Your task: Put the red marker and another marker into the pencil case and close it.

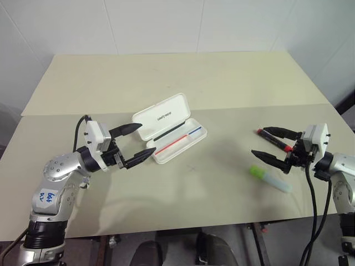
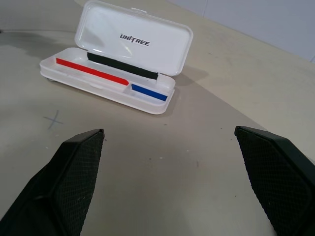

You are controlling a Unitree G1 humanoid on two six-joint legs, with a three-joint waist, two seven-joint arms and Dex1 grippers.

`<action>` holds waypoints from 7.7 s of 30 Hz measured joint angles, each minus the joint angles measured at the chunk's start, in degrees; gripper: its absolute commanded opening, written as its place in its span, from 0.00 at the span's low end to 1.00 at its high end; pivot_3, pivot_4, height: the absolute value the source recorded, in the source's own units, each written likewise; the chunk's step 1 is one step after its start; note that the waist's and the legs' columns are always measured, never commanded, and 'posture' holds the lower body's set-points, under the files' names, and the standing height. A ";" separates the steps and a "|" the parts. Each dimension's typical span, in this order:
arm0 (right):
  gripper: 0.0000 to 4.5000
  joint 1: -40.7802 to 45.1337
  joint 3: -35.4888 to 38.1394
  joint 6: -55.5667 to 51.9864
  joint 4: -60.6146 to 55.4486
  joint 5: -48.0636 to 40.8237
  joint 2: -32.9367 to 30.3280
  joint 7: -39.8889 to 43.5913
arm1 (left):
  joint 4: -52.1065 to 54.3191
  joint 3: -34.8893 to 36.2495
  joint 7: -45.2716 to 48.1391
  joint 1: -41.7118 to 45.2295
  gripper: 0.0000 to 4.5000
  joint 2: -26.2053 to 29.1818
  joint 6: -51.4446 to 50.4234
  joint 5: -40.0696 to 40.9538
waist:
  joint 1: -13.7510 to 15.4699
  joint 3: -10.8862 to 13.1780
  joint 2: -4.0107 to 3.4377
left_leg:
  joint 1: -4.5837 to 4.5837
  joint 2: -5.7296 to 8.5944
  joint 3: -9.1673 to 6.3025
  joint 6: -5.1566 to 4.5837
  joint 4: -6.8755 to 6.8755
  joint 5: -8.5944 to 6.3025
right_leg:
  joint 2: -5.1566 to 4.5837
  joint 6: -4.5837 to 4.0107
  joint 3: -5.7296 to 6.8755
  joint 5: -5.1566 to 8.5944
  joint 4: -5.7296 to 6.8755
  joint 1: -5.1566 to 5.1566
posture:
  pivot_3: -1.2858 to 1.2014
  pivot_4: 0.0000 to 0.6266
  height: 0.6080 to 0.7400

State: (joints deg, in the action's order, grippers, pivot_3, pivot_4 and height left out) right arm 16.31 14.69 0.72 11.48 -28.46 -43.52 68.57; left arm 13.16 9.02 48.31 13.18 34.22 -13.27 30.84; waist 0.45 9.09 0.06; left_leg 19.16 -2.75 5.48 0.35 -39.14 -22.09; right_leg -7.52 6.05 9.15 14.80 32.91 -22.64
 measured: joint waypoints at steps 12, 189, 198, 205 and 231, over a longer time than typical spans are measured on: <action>1.00 1.88 -2.88 0.67 -0.87 1.38 3.18 -0.08 | 0.03 0.00 0.01 -1.26 1.00 -0.01 1.26 -1.51 | 0.24 0.00 0.00 | 0.01 0.00 -0.01 0.00 0.00 0.00 | 0.00 0.00 0.02 0.00 0.01 0.00 | 0.52 0.24 1.00; 0.91 34.46 -12.26 6.77 60.86 27.99 -2.74 -5.48 | 6.37 2.64 14.27 10.61 1.00 11.91 -15.44 10.47 | -1.03 0.01 -0.09 | 0.03 0.01 -0.01 0.05 -0.07 0.07 | 0.01 0.03 -0.04 0.00 -0.01 0.06 | 0.52 0.24 1.00; 0.19 34.73 -11.94 7.96 61.38 28.98 -2.27 -5.92 | 6.44 4.20 13.75 10.45 1.00 13.55 -15.36 10.44 | -1.04 0.01 -0.10 | 0.02 0.00 -0.01 0.09 -0.09 0.09 | 0.02 0.03 -0.06 -0.01 0.00 0.07 | 0.52 0.24 1.00; 0.13 34.65 -11.78 8.66 61.37 28.93 -2.27 -5.23 | 6.56 3.87 13.51 10.46 1.00 13.50 -14.75 10.13 | -1.16 0.01 -0.10 | 0.02 0.00 -0.01 0.09 -0.08 0.10 | 0.02 0.03 -0.06 0.00 0.00 0.07 | 0.52 0.24 1.00; 0.13 18.38 -14.81 -18.11 -7.16 0.07 3.22 14.00 | 2.21 2.30 14.36 3.15 1.00 10.77 -6.71 5.70 | -0.39 0.03 -0.07 | 0.02 0.03 -0.11 0.10 -0.06 0.08 | 0.02 0.02 -0.02 -0.01 0.06 0.05 | 0.52 0.24 1.00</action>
State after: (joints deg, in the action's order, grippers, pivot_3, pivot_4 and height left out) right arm 34.69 -0.12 -17.39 4.32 -28.39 -40.30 82.57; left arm 15.37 11.32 62.67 16.33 45.00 -19.97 36.54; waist 0.06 9.12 -0.01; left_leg 19.18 -2.72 5.37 0.44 -39.20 -22.01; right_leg -7.50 6.07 9.14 14.80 32.97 -22.59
